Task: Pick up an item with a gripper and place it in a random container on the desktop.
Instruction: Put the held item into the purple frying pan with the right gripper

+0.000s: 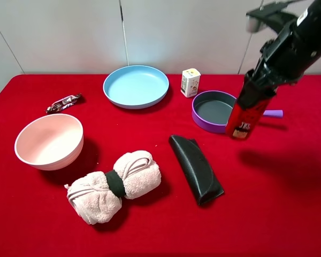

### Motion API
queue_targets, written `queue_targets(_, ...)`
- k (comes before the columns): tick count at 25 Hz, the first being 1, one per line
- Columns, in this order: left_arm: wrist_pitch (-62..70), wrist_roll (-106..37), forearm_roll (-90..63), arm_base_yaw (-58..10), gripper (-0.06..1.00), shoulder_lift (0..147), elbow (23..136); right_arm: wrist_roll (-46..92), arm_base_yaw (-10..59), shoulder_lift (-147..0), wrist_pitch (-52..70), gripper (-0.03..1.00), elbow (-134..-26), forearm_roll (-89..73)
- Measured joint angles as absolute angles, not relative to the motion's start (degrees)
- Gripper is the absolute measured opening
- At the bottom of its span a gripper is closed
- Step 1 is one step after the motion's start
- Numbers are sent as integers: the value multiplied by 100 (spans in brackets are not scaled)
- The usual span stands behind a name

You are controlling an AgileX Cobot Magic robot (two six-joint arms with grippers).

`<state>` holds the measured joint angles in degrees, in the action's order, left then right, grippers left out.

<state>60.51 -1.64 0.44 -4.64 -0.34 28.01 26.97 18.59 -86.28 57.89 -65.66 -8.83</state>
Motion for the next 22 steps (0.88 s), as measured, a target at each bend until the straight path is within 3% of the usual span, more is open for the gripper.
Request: queue_targets(22, 6051, -164, 44, -464, 99, -34, 2801, 2675, 1859, -10589, 7021, 44, -9646, -673)
